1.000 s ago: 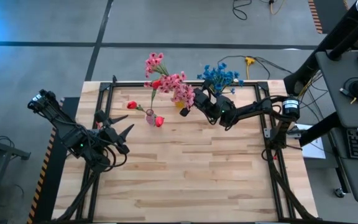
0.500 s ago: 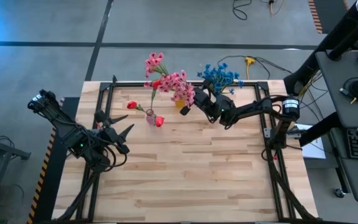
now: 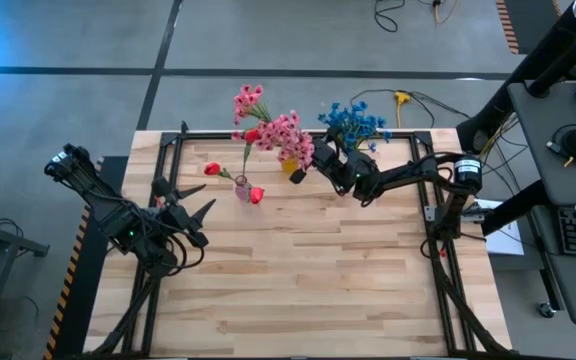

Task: Sort flowers into vase by color
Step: Put the pink flowers into the yellow vase

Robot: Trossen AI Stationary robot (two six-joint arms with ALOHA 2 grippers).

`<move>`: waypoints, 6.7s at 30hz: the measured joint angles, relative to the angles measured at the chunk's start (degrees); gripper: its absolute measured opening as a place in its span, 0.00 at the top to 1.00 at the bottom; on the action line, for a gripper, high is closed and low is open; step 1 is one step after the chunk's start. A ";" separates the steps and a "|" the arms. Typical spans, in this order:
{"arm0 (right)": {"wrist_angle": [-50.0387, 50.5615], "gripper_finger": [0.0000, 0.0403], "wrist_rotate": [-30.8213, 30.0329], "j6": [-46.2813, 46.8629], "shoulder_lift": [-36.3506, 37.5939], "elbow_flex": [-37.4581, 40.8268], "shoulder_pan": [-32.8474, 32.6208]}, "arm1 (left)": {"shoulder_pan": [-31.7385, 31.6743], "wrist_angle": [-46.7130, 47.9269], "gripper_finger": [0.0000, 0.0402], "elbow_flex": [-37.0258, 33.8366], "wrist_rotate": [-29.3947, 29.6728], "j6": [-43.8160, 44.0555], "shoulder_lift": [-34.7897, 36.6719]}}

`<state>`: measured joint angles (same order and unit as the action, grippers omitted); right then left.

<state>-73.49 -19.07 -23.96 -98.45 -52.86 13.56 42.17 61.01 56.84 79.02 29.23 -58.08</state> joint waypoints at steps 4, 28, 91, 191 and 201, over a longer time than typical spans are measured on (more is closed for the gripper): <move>0.39 0.97 0.02 0.18 -0.02 0.00 0.26 | -0.01 0.00 0.56 0.00 0.02 -0.01 0.00; 1.70 0.97 0.02 4.08 -0.02 -0.09 1.86 | -0.01 0.00 0.56 0.00 0.11 -0.20 0.00; 34.92 0.49 -15.54 7.49 0.31 -11.48 -3.50 | -0.01 0.01 0.56 0.00 0.07 -0.20 0.00; 60.83 0.71 -15.01 16.69 6.45 -15.04 -3.48 | 0.00 -0.07 0.56 0.00 0.04 -0.17 0.02; 60.98 0.61 -14.99 16.60 6.45 -15.04 -3.54 | -0.01 -0.04 0.56 0.00 0.05 -0.17 0.02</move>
<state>-12.51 -34.06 -7.35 -92.01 -67.90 10.02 42.16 60.97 56.84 79.07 29.06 -58.06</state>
